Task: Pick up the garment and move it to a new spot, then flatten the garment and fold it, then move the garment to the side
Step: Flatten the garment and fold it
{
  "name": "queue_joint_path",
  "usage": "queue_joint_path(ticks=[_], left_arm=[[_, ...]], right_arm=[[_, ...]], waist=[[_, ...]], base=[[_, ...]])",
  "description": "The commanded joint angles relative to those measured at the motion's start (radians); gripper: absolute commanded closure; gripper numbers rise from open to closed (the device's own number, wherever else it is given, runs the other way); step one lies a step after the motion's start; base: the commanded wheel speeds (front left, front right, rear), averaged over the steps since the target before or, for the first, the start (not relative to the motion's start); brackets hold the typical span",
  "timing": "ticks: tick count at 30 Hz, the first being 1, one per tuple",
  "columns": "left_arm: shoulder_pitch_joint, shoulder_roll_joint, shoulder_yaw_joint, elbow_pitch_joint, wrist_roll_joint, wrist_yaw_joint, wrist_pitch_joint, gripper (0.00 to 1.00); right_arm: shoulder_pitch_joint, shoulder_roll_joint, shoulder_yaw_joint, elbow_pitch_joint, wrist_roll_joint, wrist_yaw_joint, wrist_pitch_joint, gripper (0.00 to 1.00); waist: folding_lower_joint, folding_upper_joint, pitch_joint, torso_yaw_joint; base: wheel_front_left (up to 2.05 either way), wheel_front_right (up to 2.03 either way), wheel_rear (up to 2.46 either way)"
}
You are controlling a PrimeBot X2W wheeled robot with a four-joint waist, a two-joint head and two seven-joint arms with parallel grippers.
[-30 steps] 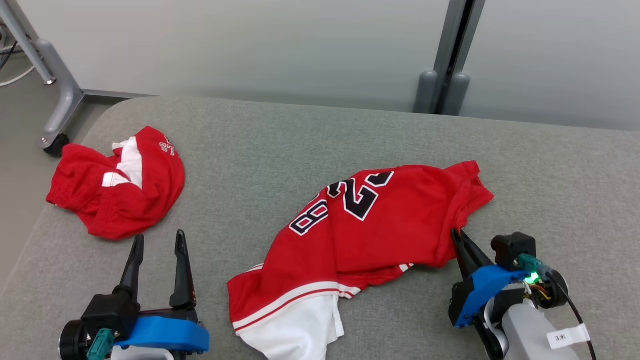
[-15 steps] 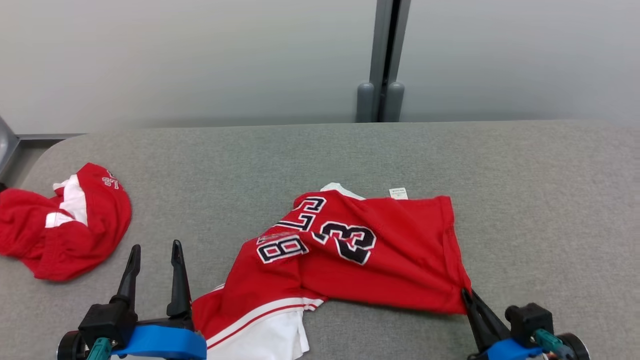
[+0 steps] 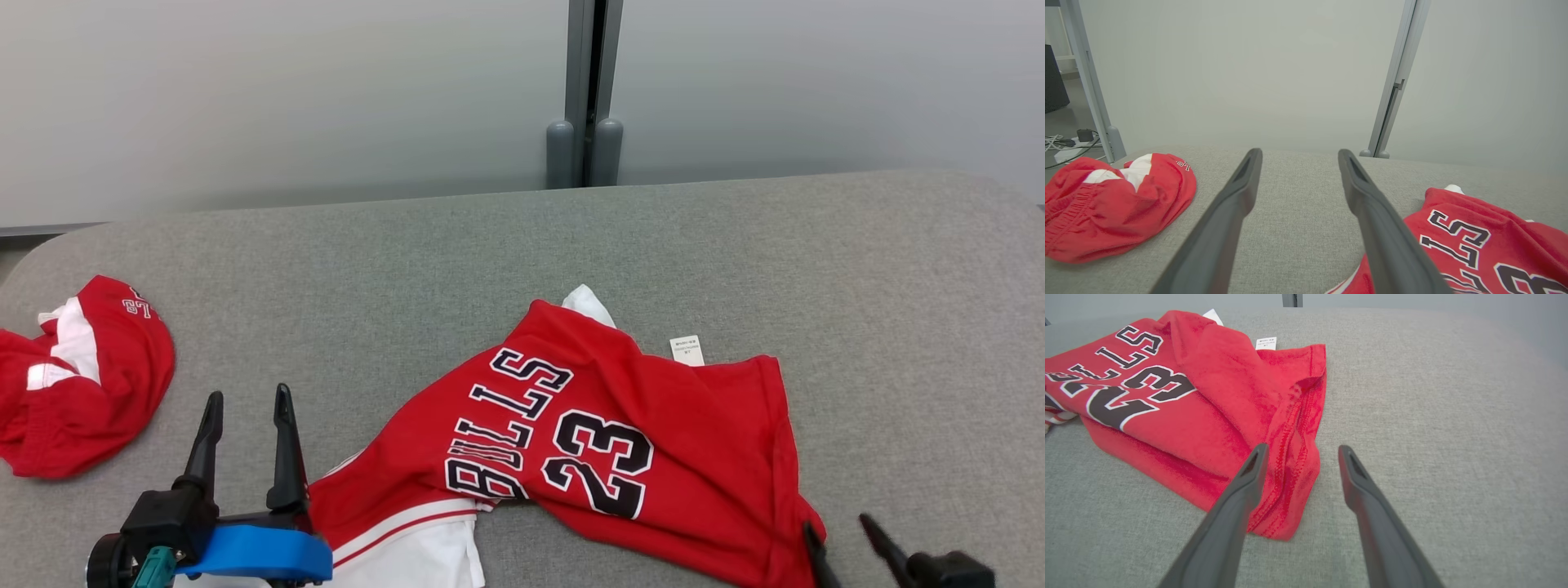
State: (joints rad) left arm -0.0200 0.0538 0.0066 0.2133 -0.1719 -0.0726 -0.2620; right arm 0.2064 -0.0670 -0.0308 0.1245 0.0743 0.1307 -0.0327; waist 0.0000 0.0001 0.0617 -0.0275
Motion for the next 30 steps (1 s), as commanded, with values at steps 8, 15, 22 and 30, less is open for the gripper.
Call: queue_joint_path(ticks=[8, 15, 22, 30], left_arm=[[-0.021, -0.002, 0.011, -0.012, 0.011, -0.005, -0.004, 0.0], [-0.047, -0.003, 0.005, -0.009, 0.016, -0.01, -0.004, 0.0], [-0.071, -0.003, -0.002, -0.009, 0.011, -0.013, -0.004, 0.0], [-0.094, -0.004, -0.012, -0.006, -0.001, -0.011, -0.004, 0.0]], right_arm=[[-0.172, -0.043, -0.038, -0.066, -0.017, 0.0, -0.006, 0.0], [-0.395, -0.106, -0.022, 0.029, -0.022, 0.0, -0.003, 0.0], [-0.536, -0.144, -0.012, 0.22, -0.032, 0.0, -0.009, 0.0], [-0.594, -0.155, -0.016, 0.478, -0.051, 0.0, -0.039, 0.0]], waist=[[0.0, -0.0001, 0.027, 0.015], [0.0, -0.0001, 0.058, 0.048], [0.0, -0.0001, 0.093, 0.087], [0.0, -0.0001, 0.126, 0.128]], base=[[0.0, 0.0, 0.0], [0.0, 0.0, 0.0], [0.0, 0.0, 0.0], [0.0, 0.0, 0.0]])
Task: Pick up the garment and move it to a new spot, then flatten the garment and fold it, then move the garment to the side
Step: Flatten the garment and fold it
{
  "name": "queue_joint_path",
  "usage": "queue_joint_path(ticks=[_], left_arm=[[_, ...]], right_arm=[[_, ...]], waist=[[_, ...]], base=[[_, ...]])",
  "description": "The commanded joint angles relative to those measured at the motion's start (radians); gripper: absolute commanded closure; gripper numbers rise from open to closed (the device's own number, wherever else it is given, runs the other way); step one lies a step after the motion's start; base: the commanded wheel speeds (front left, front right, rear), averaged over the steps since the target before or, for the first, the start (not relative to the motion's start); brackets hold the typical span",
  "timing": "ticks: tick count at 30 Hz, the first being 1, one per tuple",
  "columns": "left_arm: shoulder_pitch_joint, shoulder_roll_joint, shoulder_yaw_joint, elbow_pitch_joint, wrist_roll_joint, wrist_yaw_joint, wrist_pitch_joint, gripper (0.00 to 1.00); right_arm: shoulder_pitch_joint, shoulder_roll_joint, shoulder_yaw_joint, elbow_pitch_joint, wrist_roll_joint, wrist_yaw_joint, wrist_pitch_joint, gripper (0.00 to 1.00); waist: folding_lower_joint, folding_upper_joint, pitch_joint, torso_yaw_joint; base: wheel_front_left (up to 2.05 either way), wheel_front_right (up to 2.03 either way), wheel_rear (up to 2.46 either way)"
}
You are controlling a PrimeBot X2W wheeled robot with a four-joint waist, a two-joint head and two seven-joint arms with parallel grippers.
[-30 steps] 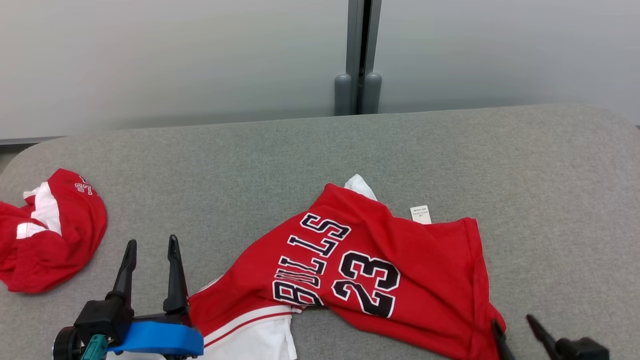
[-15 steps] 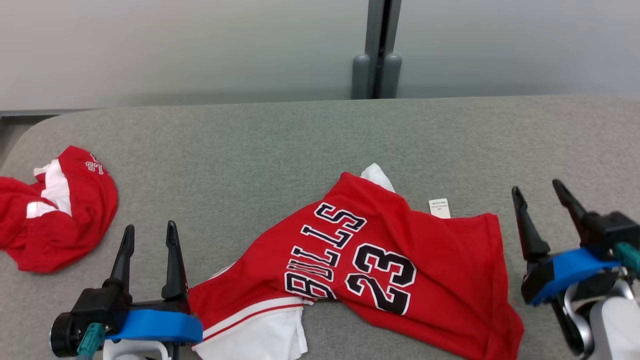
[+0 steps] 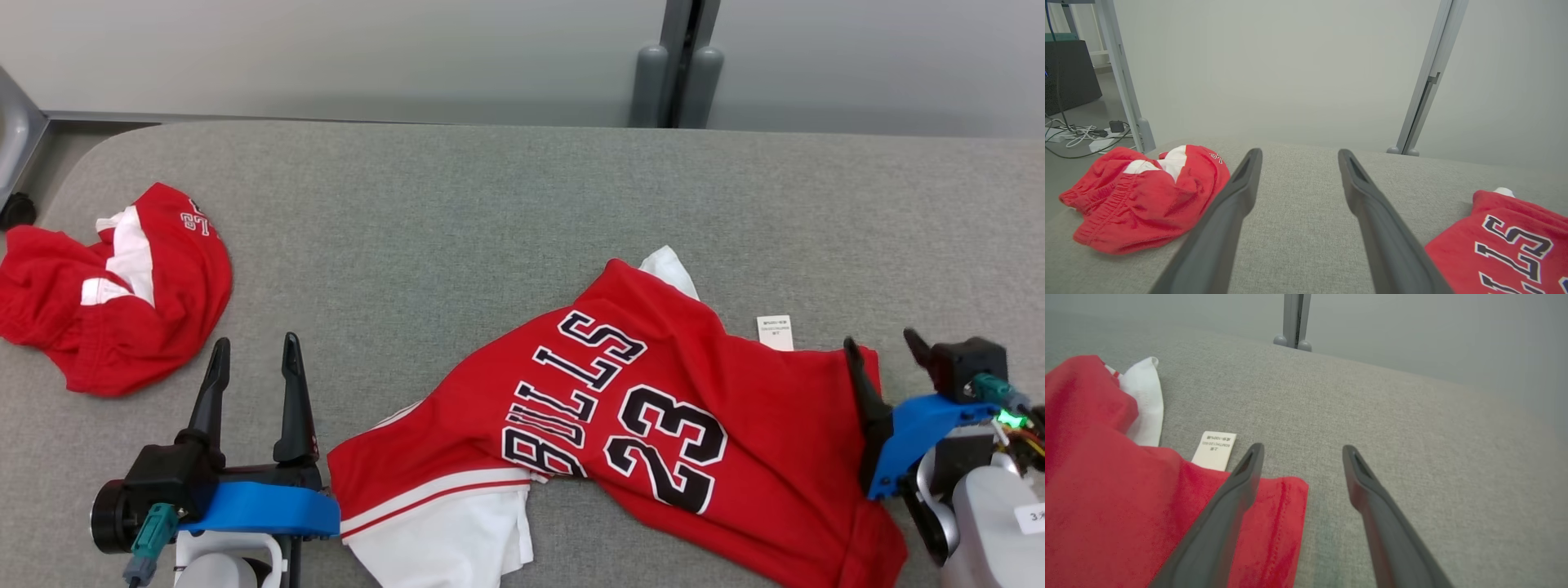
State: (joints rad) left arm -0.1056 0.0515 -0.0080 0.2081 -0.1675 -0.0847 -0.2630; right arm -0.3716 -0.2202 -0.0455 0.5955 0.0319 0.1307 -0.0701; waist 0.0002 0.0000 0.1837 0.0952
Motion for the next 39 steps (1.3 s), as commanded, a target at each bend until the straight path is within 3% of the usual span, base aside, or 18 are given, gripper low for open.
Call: queue_joint_path(ticks=[1, 12, 13, 14, 20, 25, 33, 39], left_arm=[[-0.01, -0.002, 0.002, 0.0, -0.007, 0.003, -0.003, 0.0], [-0.023, -0.002, -0.009, 0.01, -0.012, 0.006, -0.003, 0.0], [-0.024, -0.001, -0.01, 0.01, -0.012, 0.007, -0.003, 0.0], [-0.025, -0.001, -0.012, 0.012, -0.013, 0.007, -0.003, 0.0], [-0.008, -0.001, -0.004, 0.021, -0.016, 0.011, -0.003, 0.0], [0.018, -0.002, 0.015, 0.017, -0.012, 0.013, -0.003, 0.0], [0.048, -0.001, 0.033, 0.002, -0.011, 0.02, -0.003, 0.0], [0.069, -0.001, 0.045, -0.009, -0.008, 0.024, -0.003, 0.0]], right_arm=[[-0.017, -0.002, 0.0, 0.038, -0.011, 0.0, -0.003, 0.0], [-0.121, 0.033, 0.038, 0.326, 0.003, 0.0, -0.048, 0.0], [-0.134, 0.038, 0.047, 0.347, 0.004, 0.0, -0.047, 0.37], [-0.147, 0.044, 0.053, 0.366, 0.012, 0.0, -0.048, 1.0], [-0.224, 0.033, 0.067, 0.414, 0.043, 0.0, -0.123, 1.0], [-0.256, 0.039, 0.095, 0.382, 0.08, 0.0, -0.176, 1.0], [-0.217, 0.036, 0.176, 0.161, 0.147, 0.0, -0.195, 1.0], [-0.156, 0.034, 0.196, -0.105, 0.188, 0.0, -0.195, 1.0]], waist=[[-0.0002, 0.0, 0.006, 0.008], [-0.0002, 0.0, 0.004, 0.014], [-0.0002, 0.0, 0.003, 0.015], [-0.0002, 0.0, 0.002, 0.015], [-0.0002, 0.0, -0.02, 0.007], [-0.0002, 0.0, -0.055, -0.017], [-0.0002, 0.0, -0.098, -0.056], [-0.0002, 0.0, -0.113, -0.085]], base=[[0.0, 0.0, 0.0], [0.0, 0.0, 0.0], [0.0, 0.0, 0.0], [0.0, 0.0, 0.0], [0.0, 0.0, 0.0], [0.0, 0.0, 0.0], [0.0, 0.0, 0.0], [0.0, 0.0, 0.0]])
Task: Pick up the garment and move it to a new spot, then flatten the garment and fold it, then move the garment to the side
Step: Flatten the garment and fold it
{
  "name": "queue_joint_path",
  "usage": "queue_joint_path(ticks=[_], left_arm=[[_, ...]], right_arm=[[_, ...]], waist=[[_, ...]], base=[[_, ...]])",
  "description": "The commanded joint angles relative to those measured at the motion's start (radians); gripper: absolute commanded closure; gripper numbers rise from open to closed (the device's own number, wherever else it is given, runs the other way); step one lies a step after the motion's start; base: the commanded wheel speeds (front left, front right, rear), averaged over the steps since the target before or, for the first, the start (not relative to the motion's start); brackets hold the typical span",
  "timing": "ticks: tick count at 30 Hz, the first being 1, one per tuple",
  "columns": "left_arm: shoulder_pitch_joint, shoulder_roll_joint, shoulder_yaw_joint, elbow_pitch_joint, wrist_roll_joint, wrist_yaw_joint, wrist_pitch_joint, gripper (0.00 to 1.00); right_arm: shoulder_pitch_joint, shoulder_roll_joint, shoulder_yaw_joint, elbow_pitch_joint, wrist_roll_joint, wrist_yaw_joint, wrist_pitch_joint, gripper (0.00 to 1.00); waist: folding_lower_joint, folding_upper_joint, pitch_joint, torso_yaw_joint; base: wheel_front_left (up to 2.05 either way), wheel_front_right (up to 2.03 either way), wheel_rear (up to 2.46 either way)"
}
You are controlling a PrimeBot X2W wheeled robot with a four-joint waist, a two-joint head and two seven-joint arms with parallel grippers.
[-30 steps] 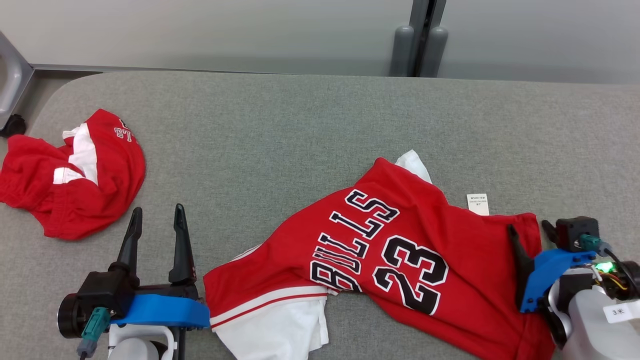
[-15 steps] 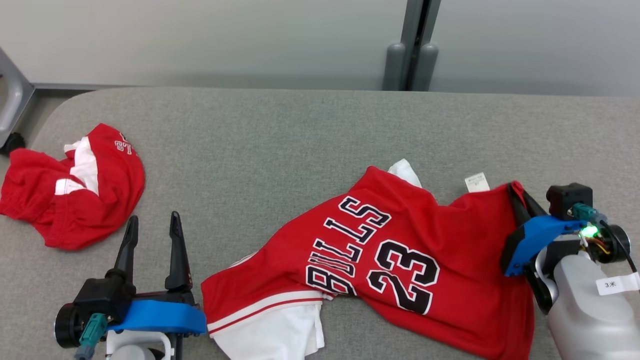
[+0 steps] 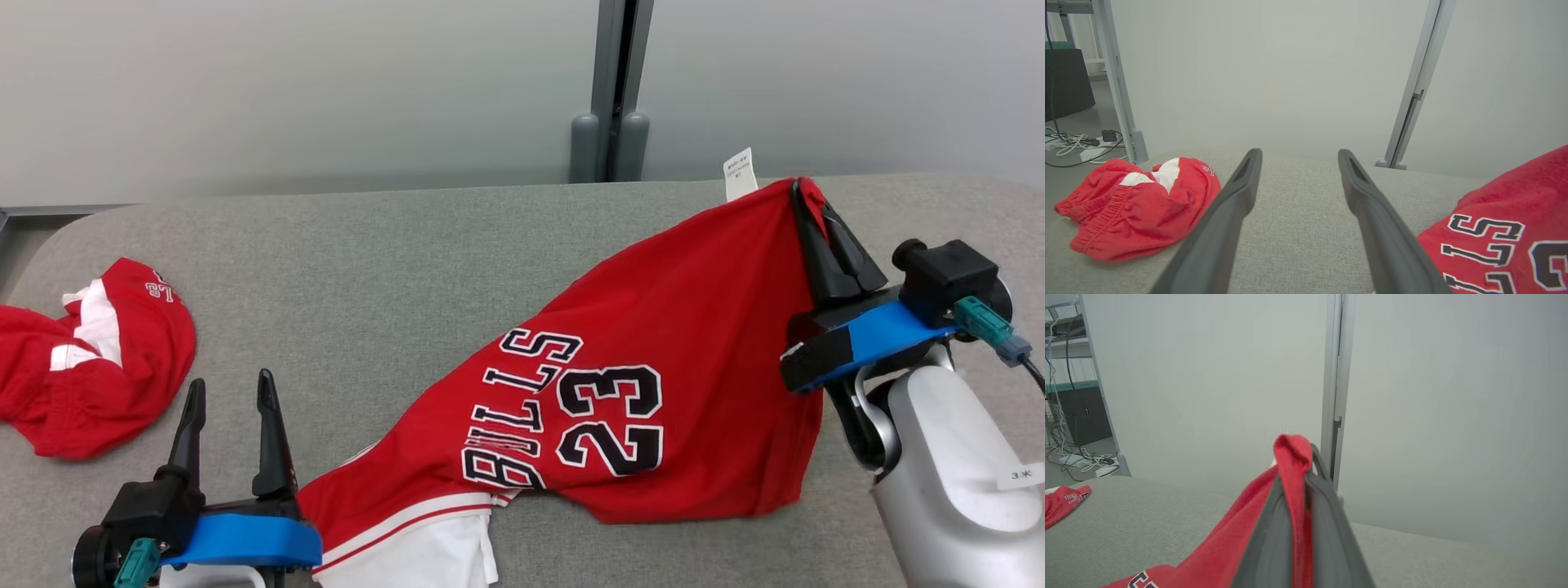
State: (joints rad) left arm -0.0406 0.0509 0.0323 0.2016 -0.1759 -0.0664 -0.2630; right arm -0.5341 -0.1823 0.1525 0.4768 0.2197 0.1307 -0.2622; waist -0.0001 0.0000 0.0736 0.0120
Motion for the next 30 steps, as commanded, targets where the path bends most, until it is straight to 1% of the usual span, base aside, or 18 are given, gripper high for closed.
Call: queue_joint_path(ticks=[1, 8, 15, 22, 26, 30], left_arm=[[0.007, -0.001, 0.005, -0.003, 0.0, 0.006, -0.003, 0.0], [0.007, -0.001, 0.006, -0.007, 0.001, 0.002, -0.003, 0.0], [0.003, -0.001, 0.003, -0.009, 0.002, 0.001, -0.003, 0.0], [0.004, -0.001, 0.002, -0.007, 0.006, -0.002, -0.003, 0.0], [0.005, -0.001, 0.001, -0.008, 0.006, -0.002, -0.003, 0.0], [0.01, -0.001, 0.005, -0.011, 0.009, -0.002, -0.003, 0.0]], right_arm=[[0.017, -0.007, 0.001, -0.025, 0.001, 0.0, 0.003, 1.0], [0.077, 0.01, -0.014, -0.287, -0.004, 0.0, 0.074, 1.0], [0.12, 0.028, -0.037, -0.443, -0.019, 0.0, 0.136, 1.0], [0.135, 0.036, -0.055, -0.497, -0.03, 0.0, 0.169, 1.0], [0.142, 0.039, -0.058, -0.503, -0.035, 0.0, 0.172, 1.0], [0.118, 0.042, -0.056, -0.527, -0.032, 0.0, 0.166, 1.0]], waist=[[0.0001, 0.0, -0.003, -0.005], [0.0001, 0.0, -0.001, -0.016], [0.0001, 0.0, 0.004, -0.01], [0.0001, 0.0, 0.005, -0.004], [0.0001, 0.0, 0.007, -0.002], [0.0001, 0.0, 0.006, -0.004]], base=[[0.0, 0.0, 0.0], [0.0, 0.0, 0.0], [0.0, 0.0, 0.0], [0.0, 0.0, 0.0], [0.0, 0.0, 0.0], [0.0, 0.0, 0.0]])
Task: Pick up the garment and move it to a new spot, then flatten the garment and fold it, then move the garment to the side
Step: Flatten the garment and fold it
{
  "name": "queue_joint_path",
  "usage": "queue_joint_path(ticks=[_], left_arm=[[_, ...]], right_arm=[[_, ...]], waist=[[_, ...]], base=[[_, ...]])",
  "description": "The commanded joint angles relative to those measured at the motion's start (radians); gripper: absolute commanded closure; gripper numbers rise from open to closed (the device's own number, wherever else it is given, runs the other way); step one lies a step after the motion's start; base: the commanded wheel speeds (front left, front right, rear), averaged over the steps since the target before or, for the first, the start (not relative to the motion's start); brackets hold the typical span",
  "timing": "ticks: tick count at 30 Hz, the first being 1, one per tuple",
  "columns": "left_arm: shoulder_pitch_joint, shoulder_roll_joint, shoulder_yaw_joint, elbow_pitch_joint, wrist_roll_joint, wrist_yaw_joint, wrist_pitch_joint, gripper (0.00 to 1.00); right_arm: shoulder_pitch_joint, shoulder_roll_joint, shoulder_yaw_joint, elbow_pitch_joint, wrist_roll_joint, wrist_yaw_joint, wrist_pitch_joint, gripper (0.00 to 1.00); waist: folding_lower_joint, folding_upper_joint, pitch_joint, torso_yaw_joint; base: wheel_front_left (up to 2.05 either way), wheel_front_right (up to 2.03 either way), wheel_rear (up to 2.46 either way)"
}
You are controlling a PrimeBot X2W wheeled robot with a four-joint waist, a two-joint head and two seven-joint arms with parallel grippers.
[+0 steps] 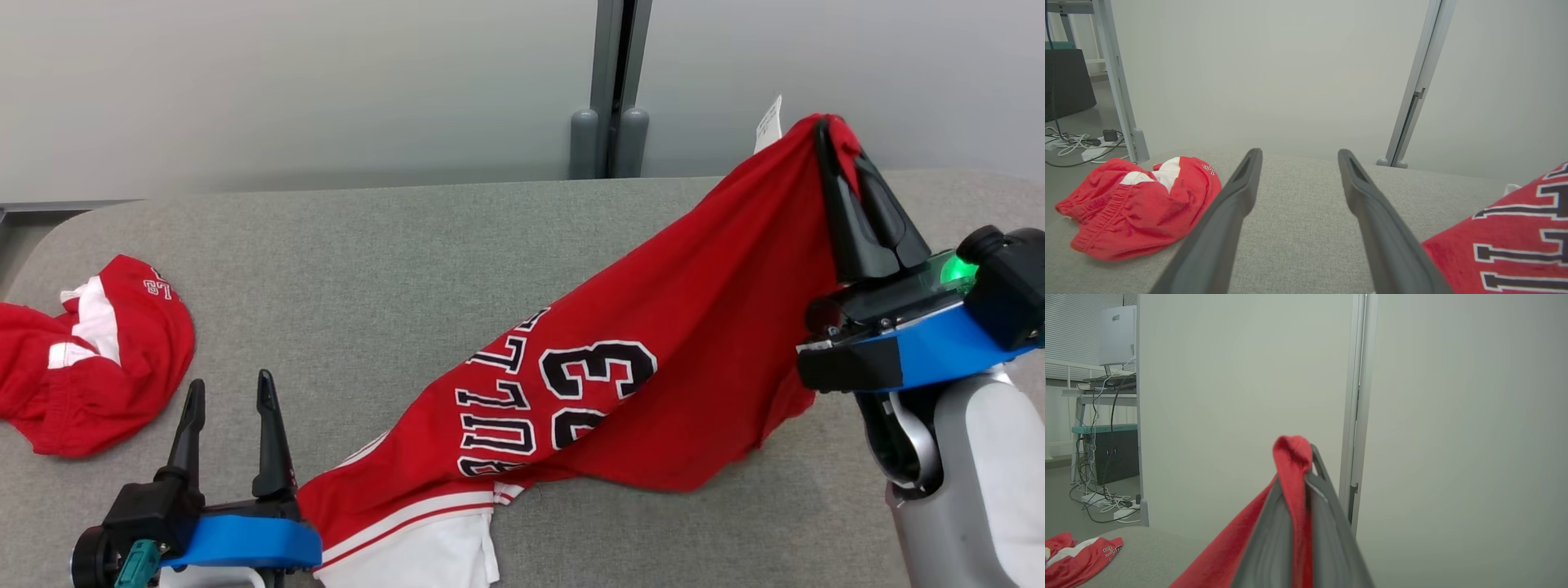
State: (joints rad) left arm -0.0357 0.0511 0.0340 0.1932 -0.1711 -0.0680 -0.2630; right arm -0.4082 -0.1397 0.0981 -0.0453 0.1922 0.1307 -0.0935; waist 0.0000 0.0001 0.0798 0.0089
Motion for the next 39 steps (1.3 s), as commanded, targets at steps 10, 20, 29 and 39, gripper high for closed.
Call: queue_joint_path(ticks=[10, 20, 29, 39], left_arm=[[0.001, -0.001, -0.005, 0.001, -0.002, 0.0, -0.003, 0.0], [-0.01, -0.001, -0.012, -0.001, -0.004, 0.004, -0.003, 0.0], [-0.048, -0.001, -0.026, 0.001, -0.01, -0.003, -0.003, 0.0], [-0.12, -0.001, -0.081, 0.012, -0.038, 0.003, -0.003, 0.0]], right_arm=[[-0.043, 0.003, 0.013, -0.045, -0.009, 0.0, 0.015, 1.0], [-0.05, -0.008, -0.012, 0.012, -0.012, 0.0, 0.01, 1.0], [-0.165, -0.056, -0.029, 0.162, -0.03, 0.0, -0.007, 1.0], [-0.388, -0.132, -0.03, 0.479, -0.057, 0.0, -0.036, 1.0]], waist=[[0.0, -0.0001, -0.003, 0.001], [0.0, -0.0001, 0.016, 0.014], [0.0, -0.0001, 0.07, 0.042], [0.0, -0.0001, 0.142, 0.137]], base=[[0.0, 0.0, 0.0], [0.0, 0.0, 0.0], [0.0, 0.0, 0.0], [0.0, 0.0, 0.0]])
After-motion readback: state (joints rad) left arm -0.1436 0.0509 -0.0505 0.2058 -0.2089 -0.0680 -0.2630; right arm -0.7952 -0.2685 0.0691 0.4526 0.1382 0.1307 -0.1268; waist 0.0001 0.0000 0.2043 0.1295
